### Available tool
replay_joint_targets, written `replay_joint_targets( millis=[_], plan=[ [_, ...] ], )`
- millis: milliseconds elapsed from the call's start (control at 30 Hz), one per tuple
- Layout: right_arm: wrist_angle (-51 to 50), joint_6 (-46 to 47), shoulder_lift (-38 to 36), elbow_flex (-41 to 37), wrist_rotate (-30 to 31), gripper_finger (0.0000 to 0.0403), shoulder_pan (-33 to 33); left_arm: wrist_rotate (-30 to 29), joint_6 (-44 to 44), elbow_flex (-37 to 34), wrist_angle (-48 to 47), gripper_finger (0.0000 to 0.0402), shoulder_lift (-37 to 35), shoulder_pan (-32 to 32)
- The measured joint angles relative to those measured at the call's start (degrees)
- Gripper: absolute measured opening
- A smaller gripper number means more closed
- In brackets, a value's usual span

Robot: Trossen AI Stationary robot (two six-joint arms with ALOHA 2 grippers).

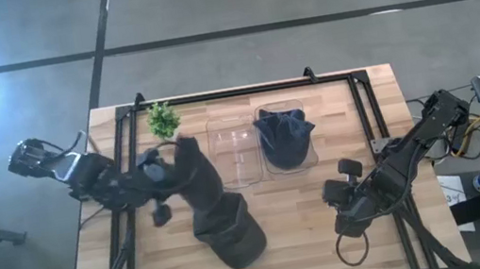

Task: Pick & Place hat
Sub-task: Put the left gray cap into the left transparent bin

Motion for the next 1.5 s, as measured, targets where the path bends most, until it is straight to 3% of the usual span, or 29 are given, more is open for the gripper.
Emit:
replay_joint_targets(
  millis=[233,567,1100,1500],
  plan=[
    [0.41,0.43,0.00,0.00,0.00,0.0009,0.00,-10.01,13.80,6.68,-10.10,0.0000,11.82,4.41],
    [0.78,0.45,0.02,0.00,0.13,0.0009,0.00,-14.13,28.48,13.76,-12.49,0.0000,22.77,12.40],
    [0.83,0.25,0.02,0.00,1.64,0.0009,-0.02,-8.01,39.24,16.08,-3.08,0.0000,29.43,21.98],
    [0.79,0.08,0.02,0.00,1.64,0.0009,-0.02,-3.55,41.86,14.71,0.95,0.0000,35.48,26.35]
  ],
)
